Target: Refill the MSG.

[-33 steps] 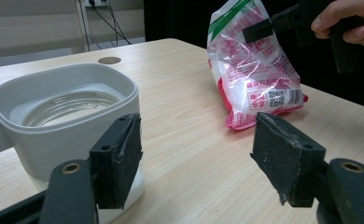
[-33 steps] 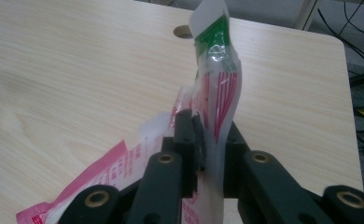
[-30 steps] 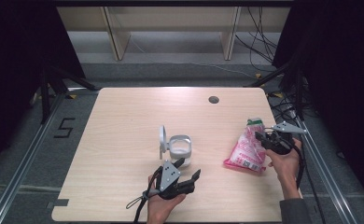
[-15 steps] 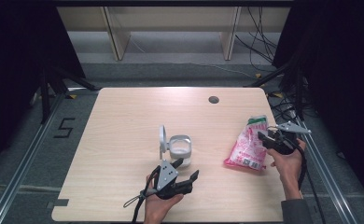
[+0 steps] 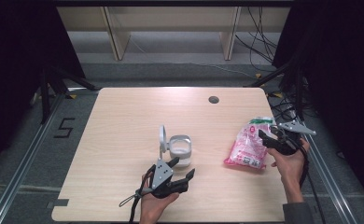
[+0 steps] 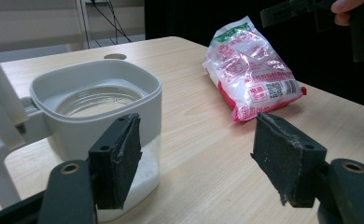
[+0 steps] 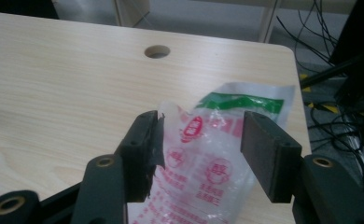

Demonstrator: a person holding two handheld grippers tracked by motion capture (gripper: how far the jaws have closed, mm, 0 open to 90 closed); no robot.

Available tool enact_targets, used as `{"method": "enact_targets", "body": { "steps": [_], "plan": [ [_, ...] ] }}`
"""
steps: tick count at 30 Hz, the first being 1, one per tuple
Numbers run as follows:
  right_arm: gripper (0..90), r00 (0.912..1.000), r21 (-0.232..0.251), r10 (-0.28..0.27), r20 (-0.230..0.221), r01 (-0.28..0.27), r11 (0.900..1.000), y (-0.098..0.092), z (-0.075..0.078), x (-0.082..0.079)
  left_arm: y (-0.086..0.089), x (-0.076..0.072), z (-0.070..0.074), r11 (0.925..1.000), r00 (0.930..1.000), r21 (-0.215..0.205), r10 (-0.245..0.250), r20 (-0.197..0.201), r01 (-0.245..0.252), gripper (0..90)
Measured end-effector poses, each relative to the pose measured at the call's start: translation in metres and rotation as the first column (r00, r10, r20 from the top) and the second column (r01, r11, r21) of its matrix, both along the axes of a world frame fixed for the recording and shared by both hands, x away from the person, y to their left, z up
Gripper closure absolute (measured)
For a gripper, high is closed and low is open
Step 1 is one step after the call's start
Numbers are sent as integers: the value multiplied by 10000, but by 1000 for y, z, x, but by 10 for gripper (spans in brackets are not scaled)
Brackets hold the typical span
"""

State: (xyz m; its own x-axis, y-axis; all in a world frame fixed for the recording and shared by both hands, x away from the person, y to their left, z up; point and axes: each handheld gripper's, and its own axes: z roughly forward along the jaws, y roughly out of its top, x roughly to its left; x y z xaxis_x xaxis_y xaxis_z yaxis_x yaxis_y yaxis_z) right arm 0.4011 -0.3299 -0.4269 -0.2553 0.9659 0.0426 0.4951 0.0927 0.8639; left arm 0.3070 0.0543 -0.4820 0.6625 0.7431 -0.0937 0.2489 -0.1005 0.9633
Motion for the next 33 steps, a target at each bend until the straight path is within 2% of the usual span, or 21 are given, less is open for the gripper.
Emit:
{"method": "enact_targets", "body": {
  "steps": [1,2,3,4,5,6,8,9,11,14,16,18,19,20,25,26,28,29,30,31,33],
  "plan": [
    [468,10000,103,82,-24,-81,9999,3,1,-2,2,0,1,9999,10000,166,-5,2,5,315],
    [462,9984,-7,450,348,-450,9990,3,0,1,3,0,1,9998,10000,219,-18,-30,19,315],
    [457,9979,-25,579,292,-579,9983,5,1,0,3,0,1,9999,10000,137,52,-78,-51,315],
    [451,9988,271,450,168,-454,9986,10,2,-2,5,1,1,9999,10000,125,-17,63,16,315],
    [445,9964,59,763,366,-766,9970,10,2,-1,6,0,2,9998,10000,176,47,-6,-47,315],
    [440,9966,251,796,206,-801,9965,16,2,-4,7,0,2,9999,9999,116,118,-73,-117,316],
    [433,9904,-64,1340,334,-1339,9910,20,1,-3,9,1,2,9998,10000,213,36,-43,-35,316],
    [429,9913,74,1302,194,-1303,9914,27,1,-5,9,1,1,9997,10000,237,45,-62,-44,316],
    [426,9838,42,1793,66,-1793,9838,35,1,-7,9,0,1,9997,9999,206,94,-117,-91,316],
    [423,9777,85,2098,46,-2099,9777,47,-1,-10,11,0,1,9999,9998,108,109,-170,-108,319],
    [422,9676,-307,2526,15,-2524,9671,52,-2,-11,13,-1,2,9997,9997,175,165,-174,-162,320],
    [419,9647,-233,2629,-124,-2631,9645,60,-4,-15,16,-2,2,9995,9996,232,222,-173,-218,320],
    [417,9624,-239,2706,-241,-2711,9622,63,-5,-16,17,-1,3,9995,10000,317,33,56,-35,320],
    [416,9545,-335,2978,-113,-2981,9540,64,-6,-15,18,-3,3,9995,9997,267,199,-123,-196,320],
    [411,9486,-334,3156,-256,-3163,9481,72,-12,-20,21,-5,3,9993,9995,272,267,-142,-263,324],
    [410,9479,-156,3163,-388,-3171,9483,74,-13,-22,24,-4,3,9991,9999,396,151,23,-152,324],
    [405,9462,-318,3219,-341,-3229,9459,74,-15,-24,26,-5,4,9988,9993,363,337,-133,-332,324],
    [405,9484,-176,3143,-424,-3153,9488,76,-17,-25,27,-5,4,9982,9993,477,363,-97,-358,324],
    [404,9420,-373,3328,-426,-3344,9417,74,-17,-24,29,-4,4,9985,9995,459,314,-29,-312,324],
    [404,9469,-171,3181,-469,-3191,9476,76,-19,-27,30,-5,4,9980,9986,402,498,-153,-491,324],
    [404,9387,-359,3408,-523,-3428,9387,75,-21,-27,34,-4,5,9971,9990,622,436,28,-437,323]
  ]
}}
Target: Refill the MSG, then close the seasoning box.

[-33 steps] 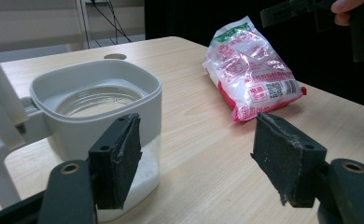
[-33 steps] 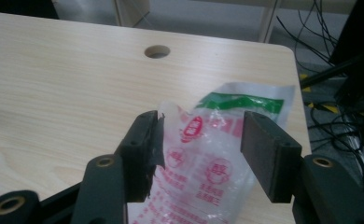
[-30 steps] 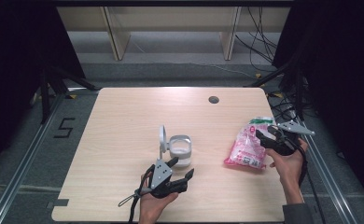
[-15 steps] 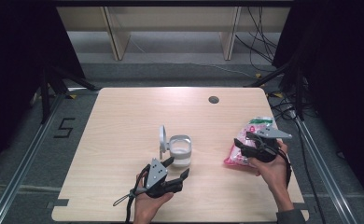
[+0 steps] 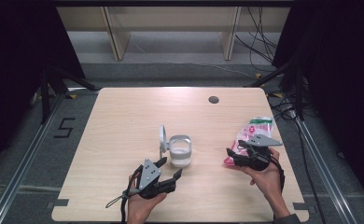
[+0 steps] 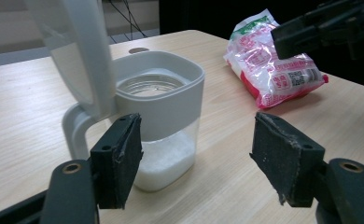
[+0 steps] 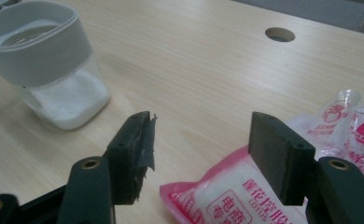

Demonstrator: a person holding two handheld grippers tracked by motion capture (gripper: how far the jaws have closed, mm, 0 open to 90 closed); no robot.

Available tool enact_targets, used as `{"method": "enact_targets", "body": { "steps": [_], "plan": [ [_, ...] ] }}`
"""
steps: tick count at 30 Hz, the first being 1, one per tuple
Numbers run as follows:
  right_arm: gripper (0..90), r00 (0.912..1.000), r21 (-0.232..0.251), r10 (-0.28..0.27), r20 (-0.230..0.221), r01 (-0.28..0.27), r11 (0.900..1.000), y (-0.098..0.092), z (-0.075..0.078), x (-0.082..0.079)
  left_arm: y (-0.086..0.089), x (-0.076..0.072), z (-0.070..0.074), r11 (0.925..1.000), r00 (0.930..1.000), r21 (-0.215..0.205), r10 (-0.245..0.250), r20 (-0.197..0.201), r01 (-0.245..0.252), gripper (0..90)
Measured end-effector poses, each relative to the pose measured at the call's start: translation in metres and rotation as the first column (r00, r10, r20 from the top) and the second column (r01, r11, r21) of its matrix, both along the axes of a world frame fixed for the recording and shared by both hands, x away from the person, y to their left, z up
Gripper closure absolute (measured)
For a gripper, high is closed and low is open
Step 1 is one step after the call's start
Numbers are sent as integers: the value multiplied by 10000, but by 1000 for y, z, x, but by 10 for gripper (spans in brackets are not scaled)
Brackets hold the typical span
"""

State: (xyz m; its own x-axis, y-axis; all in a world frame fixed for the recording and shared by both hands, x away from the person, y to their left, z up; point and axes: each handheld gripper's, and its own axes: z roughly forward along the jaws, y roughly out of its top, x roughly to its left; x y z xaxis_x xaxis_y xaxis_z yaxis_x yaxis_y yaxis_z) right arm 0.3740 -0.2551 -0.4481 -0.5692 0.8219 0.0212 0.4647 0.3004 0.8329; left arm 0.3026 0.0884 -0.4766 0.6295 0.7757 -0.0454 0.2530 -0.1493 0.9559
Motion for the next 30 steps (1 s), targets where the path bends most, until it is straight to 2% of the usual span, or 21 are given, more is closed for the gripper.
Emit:
{"method": "enact_targets", "body": {
  "steps": [1,2,3,5,6,7,9,11,12,14,15,17,18,19,20,23,24,25,28,29,30],
  "plan": [
    [403,9998,212,-147,-120,149,9997,2,-1,-3,0,-1,0,9999,9999,-91,122,-99,-123,323],
    [403,10000,3,51,-6,-51,10000,1,-3,-2,0,-1,0,9998,9999,-111,148,-90,-149,323],
    [403,9999,3,89,-47,-89,10000,1,-3,-3,2,0,0,10000,10000,7,24,29,-24,323],
    [402,9998,-10,137,-110,-137,9999,2,-6,-5,3,0,0,10000,10000,-44,42,-34,-42,322],
    [401,9998,60,64,-195,-63,10000,4,-7,-7,5,0,0,10000,10000,-4,70,-25,-70,322],
    [401,9996,1,234,-174,-234,9997,4,-8,-6,6,0,1,9999,9999,112,103,-48,-102,322],
    [399,9995,-56,288,-159,-289,9996,5,-10,-9,8,1,2,9998,9998,7,192,-58,-192,322],
    [392,9990,-56,397,-195,-398,9992,6,-12,-11,11,1,3,9993,9994,131,349,-5,-349,321],
    [384,9988,50,276,-415,-274,9996,8,-13,-13,13,2,2,9992,9992,36,393,-8,-393,321],
    [382,9982,-114,542,-246,-545,9984,7,-14,-13,15,2,2,9989,9989,86,469,-33,-468,319],
    [381,9984,111,455,-348,-451,9989,9,-15,-15,17,3,3,9986,9987,148,513,-41,-512,319],
    [380,9981,24,555,-275,-555,9985,9,-16,-17,19,3,2,9975,9974,12,707,-137,-707,319],
    [379,9976,107,470,-510,-465,9989,11,-16,-20,20,5,3,9979,9980,142,634,-17,-634,319],
    [379,9975,-34,645,-303,-646,9979,10,-17,-19,21,5,3,9975,9975,97,701,-53,-701,319],
    [380,9969,-119,731,-287,-735,9972,9,-17,-19,22,6,3,9972,9973,131,736,-25,-736,319],
    [380,9963,-202,756,-405,-765,9969,9,-19,-21,25,9,2,9961,9962,125,871,-84,-870,320],
    [380,9967,-145,752,-319,-757,9970,9,-20,-22,25,10,1,9962,9962,49,866,-40,-866,321],
    [380,9961,-54,752,-470,-756,9971,9,-20,-23,25,9,1,9943,9941,51,1065,-227,-1064,322],
    [380,9949,-141,924,-414,-931,9956,9,-22,-23,28,11,1,9949,9951,215,987,-76,-985,327],
    [380,9965,-156,751,-360,-757,9970,10,-22,-25,28,10,1,9944,9944,149,1052,-122,-1050,329],
    [380,9958,-177,833,-375,-840,9963,10,-22,-25,29,11,1,9942,9943,192,1060,-139,-1057,329]
  ]
}}
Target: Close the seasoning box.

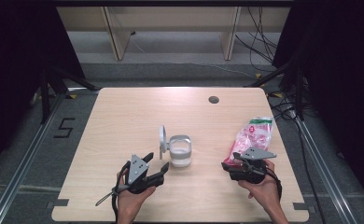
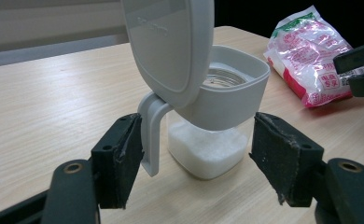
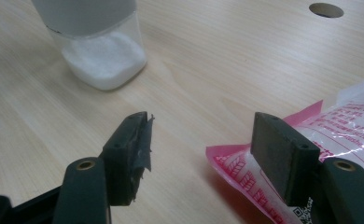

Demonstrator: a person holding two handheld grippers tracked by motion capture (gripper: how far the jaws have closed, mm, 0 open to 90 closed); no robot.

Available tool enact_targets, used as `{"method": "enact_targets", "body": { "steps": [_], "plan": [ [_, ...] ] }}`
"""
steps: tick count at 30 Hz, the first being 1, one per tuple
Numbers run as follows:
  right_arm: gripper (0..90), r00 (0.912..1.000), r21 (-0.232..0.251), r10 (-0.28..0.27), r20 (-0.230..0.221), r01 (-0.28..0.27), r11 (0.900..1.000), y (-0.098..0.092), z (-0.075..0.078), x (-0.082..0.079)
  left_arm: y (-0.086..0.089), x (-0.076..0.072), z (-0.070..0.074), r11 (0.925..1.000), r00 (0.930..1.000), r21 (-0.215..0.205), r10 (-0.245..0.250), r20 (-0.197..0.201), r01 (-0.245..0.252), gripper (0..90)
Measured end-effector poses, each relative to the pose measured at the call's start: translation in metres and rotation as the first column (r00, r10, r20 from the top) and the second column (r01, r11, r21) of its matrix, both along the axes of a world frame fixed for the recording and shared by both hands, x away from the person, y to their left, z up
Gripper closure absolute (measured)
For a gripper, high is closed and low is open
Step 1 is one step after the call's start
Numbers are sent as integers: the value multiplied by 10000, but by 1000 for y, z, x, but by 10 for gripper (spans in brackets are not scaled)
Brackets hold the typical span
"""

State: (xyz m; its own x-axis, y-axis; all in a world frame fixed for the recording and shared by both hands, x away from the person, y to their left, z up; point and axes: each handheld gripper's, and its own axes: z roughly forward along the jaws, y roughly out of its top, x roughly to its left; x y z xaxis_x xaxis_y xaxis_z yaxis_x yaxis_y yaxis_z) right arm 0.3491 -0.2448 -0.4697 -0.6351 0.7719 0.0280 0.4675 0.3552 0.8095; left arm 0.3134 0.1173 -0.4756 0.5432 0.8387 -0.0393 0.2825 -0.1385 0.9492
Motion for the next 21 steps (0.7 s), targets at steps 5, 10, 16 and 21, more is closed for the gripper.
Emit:
{"method": "enact_targets", "body": {
  "steps": [5,10,16,21],
  "plan": [
    [380,9995,27,310,-60,-310,9995,3,0,-1,3,2,1,9999,9999,-66,138,-15,-138,345],
    [380,9996,88,96,-274,-93,9999,5,0,-7,5,2,0,9999,9998,84,70,161,-71,422],
    [380,9986,-20,525,115,-524,9986,7,-1,-7,12,4,0,9993,9976,285,238,645,-257,657],
    [381,9986,-55,509,132,-509,9987,8,0,-9,18,12,2,9991,9963,182,368,780,-383,838]
  ]
}}
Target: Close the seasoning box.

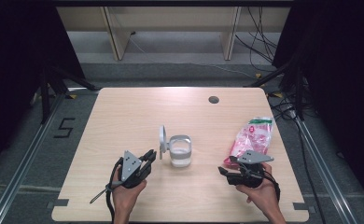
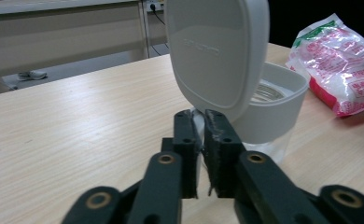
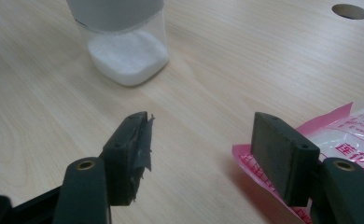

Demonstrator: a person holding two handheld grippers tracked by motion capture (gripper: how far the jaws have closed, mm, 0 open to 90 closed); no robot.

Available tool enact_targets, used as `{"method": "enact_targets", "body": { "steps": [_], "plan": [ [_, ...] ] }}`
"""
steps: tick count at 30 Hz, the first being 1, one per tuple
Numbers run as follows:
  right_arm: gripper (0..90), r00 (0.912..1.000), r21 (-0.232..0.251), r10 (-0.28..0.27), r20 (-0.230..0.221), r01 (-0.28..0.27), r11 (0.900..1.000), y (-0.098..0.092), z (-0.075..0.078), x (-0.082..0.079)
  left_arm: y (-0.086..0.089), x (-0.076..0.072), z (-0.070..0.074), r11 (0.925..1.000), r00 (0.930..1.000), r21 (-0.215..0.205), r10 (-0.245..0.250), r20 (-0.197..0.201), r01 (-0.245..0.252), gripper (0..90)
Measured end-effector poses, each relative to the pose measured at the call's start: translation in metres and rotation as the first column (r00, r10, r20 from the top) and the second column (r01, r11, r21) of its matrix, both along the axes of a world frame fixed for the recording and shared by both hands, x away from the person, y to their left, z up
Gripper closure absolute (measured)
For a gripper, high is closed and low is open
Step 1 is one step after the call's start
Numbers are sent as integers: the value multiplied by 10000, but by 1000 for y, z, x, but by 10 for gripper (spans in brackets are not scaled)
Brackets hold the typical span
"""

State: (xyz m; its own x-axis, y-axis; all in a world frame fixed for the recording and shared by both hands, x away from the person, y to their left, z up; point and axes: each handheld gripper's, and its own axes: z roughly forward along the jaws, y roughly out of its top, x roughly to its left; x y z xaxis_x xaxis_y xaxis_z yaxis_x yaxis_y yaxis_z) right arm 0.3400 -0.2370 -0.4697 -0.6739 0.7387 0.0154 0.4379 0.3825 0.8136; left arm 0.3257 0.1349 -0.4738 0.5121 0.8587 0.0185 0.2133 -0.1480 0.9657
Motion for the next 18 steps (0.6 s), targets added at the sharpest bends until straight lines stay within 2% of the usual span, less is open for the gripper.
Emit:
{"method": "enact_targets", "body": {
  "steps": [2,4,8,9,10,17,18],
  "plan": [
    [381,9999,8,-19,-101,19,10000,0,0,0,1,2,1,10000,10000,41,-8,-13,8,888],
    [381,9996,-7,-20,-282,20,10000,0,0,-1,-1,4,0,10000,10000,73,38,-2,-38,891],
    [381,9996,24,-28,-290,29,10000,1,0,-2,-4,7,2,10000,10000,78,-61,-4,62,892],
    [382,9994,156,-88,-336,93,9998,2,-1,-3,-4,7,4,9998,10000,210,-70,4,70,892],
    [382,10000,-12,38,-23,-38,10000,1,-1,-1,-4,9,4,9998,9999,146,-99,71,98,892],
    [382,9996,57,167,-222,-166,9998,2,-2,0,-5,11,10,9998,9998,81,-176,104,175,892],
    [382,9999,-10,94,-62,-95,10000,1,-2,0,-5,12,11,9996,9998,215,-184,78,183,891]
  ]
}}
